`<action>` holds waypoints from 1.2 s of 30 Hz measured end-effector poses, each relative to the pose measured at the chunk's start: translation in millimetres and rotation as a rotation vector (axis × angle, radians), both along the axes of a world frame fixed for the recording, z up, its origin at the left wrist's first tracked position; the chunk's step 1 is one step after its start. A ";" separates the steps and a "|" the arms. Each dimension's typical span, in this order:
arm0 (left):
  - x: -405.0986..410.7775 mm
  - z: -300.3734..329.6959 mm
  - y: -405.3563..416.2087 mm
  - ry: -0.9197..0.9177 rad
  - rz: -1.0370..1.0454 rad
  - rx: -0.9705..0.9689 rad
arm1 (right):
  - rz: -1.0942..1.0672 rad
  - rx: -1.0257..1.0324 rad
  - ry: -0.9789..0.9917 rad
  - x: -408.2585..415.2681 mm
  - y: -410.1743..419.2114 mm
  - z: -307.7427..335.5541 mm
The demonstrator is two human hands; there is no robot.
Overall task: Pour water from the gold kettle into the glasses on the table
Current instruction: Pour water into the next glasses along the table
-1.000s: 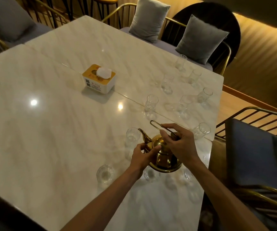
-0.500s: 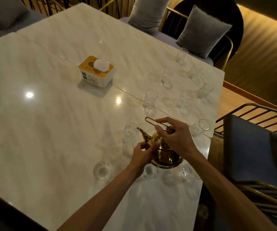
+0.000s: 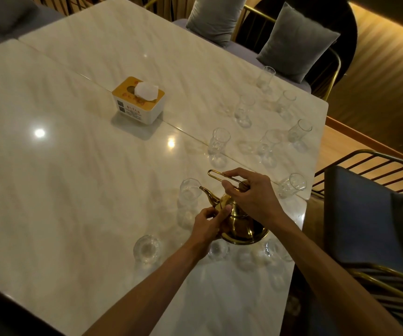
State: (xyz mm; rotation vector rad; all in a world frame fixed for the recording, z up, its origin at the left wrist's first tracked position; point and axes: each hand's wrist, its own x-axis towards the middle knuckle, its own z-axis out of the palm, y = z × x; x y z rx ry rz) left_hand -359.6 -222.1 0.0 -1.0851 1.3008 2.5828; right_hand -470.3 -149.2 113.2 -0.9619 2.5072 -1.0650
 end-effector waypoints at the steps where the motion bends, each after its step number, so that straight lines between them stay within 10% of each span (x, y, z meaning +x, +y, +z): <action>1: -0.4 -1.0 0.4 -0.001 -0.002 0.001 | 0.002 0.006 0.000 -0.5 -0.2 -0.1; 36: -6.9 -11.9 9.0 -0.043 -0.032 0.011 | 0.013 0.100 -0.006 -2.5 -0.8 1.7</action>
